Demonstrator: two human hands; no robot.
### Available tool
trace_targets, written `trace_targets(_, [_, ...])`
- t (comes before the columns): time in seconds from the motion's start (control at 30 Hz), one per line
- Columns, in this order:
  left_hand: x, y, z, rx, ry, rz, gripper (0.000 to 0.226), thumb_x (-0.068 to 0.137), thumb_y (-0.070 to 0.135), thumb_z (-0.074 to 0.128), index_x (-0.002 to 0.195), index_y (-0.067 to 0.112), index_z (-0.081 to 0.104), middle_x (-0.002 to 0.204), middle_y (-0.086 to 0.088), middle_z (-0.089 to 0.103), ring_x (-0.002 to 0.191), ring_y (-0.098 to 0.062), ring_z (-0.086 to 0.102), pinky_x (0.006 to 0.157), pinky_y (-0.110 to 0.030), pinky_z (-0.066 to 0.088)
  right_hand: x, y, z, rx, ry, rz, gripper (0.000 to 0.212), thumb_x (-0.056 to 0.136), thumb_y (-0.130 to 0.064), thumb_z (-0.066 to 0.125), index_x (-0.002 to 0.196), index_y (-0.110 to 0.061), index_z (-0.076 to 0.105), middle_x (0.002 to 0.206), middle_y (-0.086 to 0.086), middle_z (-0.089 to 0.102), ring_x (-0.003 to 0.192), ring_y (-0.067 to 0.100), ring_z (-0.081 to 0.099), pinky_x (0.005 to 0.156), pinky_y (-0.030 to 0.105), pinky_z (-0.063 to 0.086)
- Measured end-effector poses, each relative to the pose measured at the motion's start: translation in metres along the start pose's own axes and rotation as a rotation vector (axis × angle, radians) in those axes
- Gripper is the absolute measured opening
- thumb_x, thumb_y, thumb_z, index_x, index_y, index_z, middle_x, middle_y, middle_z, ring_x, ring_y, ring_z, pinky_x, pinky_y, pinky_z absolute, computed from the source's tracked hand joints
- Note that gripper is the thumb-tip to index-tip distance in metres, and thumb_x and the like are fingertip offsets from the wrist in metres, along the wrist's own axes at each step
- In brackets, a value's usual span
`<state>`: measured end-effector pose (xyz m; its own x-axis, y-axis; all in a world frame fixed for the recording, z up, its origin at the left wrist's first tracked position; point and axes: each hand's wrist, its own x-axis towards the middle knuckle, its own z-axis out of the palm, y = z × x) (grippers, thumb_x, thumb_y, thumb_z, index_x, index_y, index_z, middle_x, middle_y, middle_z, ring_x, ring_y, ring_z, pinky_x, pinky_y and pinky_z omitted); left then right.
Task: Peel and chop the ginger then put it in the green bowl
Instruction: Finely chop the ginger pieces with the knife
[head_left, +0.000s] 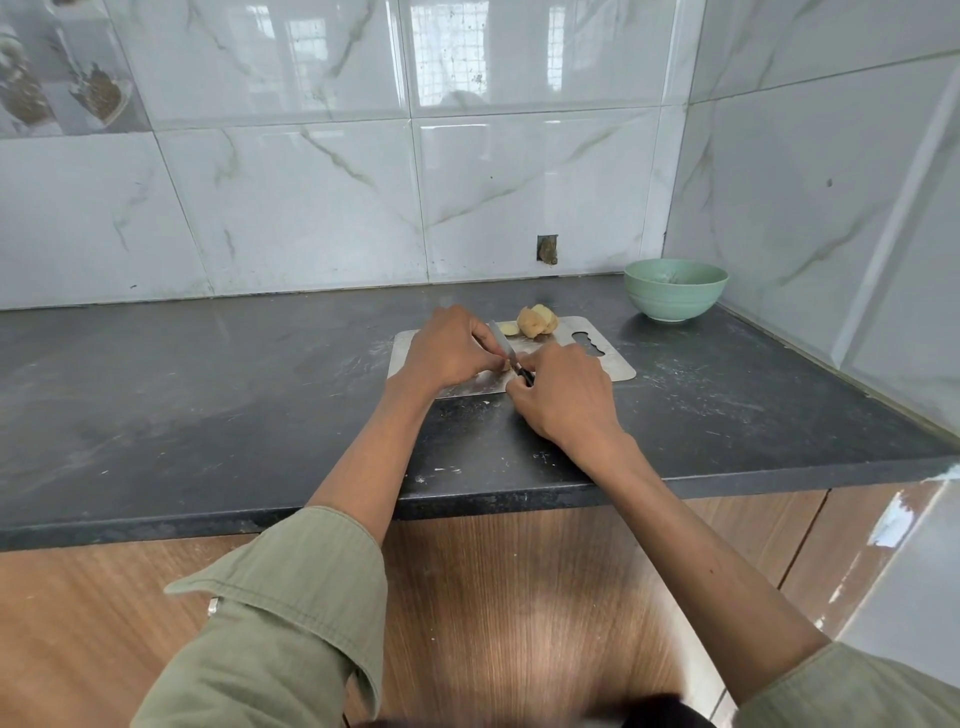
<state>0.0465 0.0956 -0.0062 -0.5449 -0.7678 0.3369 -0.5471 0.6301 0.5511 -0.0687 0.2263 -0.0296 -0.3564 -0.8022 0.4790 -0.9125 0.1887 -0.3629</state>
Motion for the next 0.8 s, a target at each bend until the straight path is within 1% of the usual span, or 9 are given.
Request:
trace_targets(0.13, [0.001,-0.001,0.000,-0.003,0.004,0.016,0.020,0.069,0.023,0.092,0.063,0.036,0.078,0.063,0.019,0.072,0.067,-0.003,0.068,0.074,-0.039,0.061,0.008,-0.003,0.001,-0.017,-0.040,-0.012,0.021,0.092,-0.036,0.060,0.096,-0.021,0.073,0.103,0.014,0.065,0.100,0.036,0.061,0.070,0.033,0.034])
trace_targets(0.2, [0.000,0.000,-0.001,0.002,0.007,0.013,0.021,0.069,0.025,0.092,0.062,0.037,0.077,0.062,0.020,0.071,0.064,-0.002,0.066,0.069,-0.036,0.060,0.007,-0.005,0.001,-0.007,-0.045,0.000,0.022,0.092,-0.036,0.060,0.099,-0.020,0.073,0.105,0.014,0.065,0.102,0.037,0.061,0.070,0.033,0.034])
trace_targets(0.33, [-0.002,0.000,-0.001,0.023,0.012,0.012,0.014,0.070,0.028,0.092,0.066,0.035,0.080,0.063,0.021,0.071,0.067,-0.004,0.067,0.069,-0.036,0.059,0.000,-0.001,0.001,0.032,-0.005,0.033,0.021,0.091,-0.036,0.058,0.094,-0.023,0.074,0.098,0.013,0.066,0.099,0.036,0.061,0.070,0.034,0.035])
trace_targets(0.4, [-0.002,0.000,-0.001,0.020,0.011,0.008,0.011,0.069,0.028,0.092,0.071,0.030,0.082,0.064,0.020,0.072,0.066,-0.003,0.067,0.070,-0.036,0.060,-0.003,0.000,0.001,0.038,0.002,0.038,0.018,0.091,-0.036,0.058,0.080,-0.023,0.065,0.091,0.012,0.065,0.098,0.036,0.060,0.069,0.034,0.034])
trace_targets(0.47, [-0.001,0.000,-0.001,0.019,0.008,0.001,0.011,0.068,0.028,0.093,0.070,0.028,0.082,0.064,0.016,0.073,0.063,-0.004,0.068,0.069,-0.035,0.061,-0.003,0.000,0.000,0.042,0.005,0.042,0.018,0.090,-0.036,0.058,0.075,-0.026,0.058,0.083,0.009,0.058,0.092,0.035,0.058,0.068,0.034,0.034])
trace_targets(0.53, [-0.001,-0.001,-0.003,-0.006,0.004,-0.009,0.013,0.068,0.025,0.093,0.069,0.025,0.080,0.062,0.009,0.073,0.058,-0.011,0.070,0.066,-0.037,0.061,-0.004,0.001,-0.002,0.056,0.020,0.049,0.019,0.090,-0.035,0.058,0.074,-0.025,0.058,0.079,0.005,0.051,0.082,0.032,0.050,0.067,0.034,0.034])
trace_targets(0.6, [-0.002,-0.002,-0.004,-0.036,-0.006,-0.005,0.013,0.068,0.022,0.093,0.070,0.022,0.080,0.061,0.004,0.073,0.056,-0.019,0.071,0.064,-0.035,0.060,-0.003,0.000,-0.001,0.064,0.049,0.042,0.018,0.089,-0.035,0.057,0.078,-0.023,0.065,0.077,0.005,0.052,0.080,0.031,0.050,0.064,0.035,0.034])
trace_targets(0.7, [-0.002,-0.003,-0.005,-0.041,-0.022,0.006,0.010,0.071,0.019,0.091,0.072,0.022,0.081,0.061,0.000,0.074,0.054,-0.021,0.071,0.063,-0.030,0.057,-0.003,-0.001,0.001,0.057,0.065,0.022,0.024,0.089,-0.039,0.055,0.096,-0.028,0.075,0.086,0.009,0.062,0.090,0.033,0.059,0.065,0.034,0.036])
trace_targets(0.8, [0.000,-0.005,-0.006,-0.029,-0.030,0.016,0.014,0.072,0.014,0.089,0.072,0.025,0.082,0.061,-0.001,0.074,0.057,-0.025,0.071,0.066,-0.037,0.061,-0.004,-0.001,0.001,0.062,0.047,0.012,0.028,0.090,-0.038,0.056,0.107,-0.030,0.077,0.091,0.010,0.060,0.097,0.034,0.060,0.069,0.034,0.039])
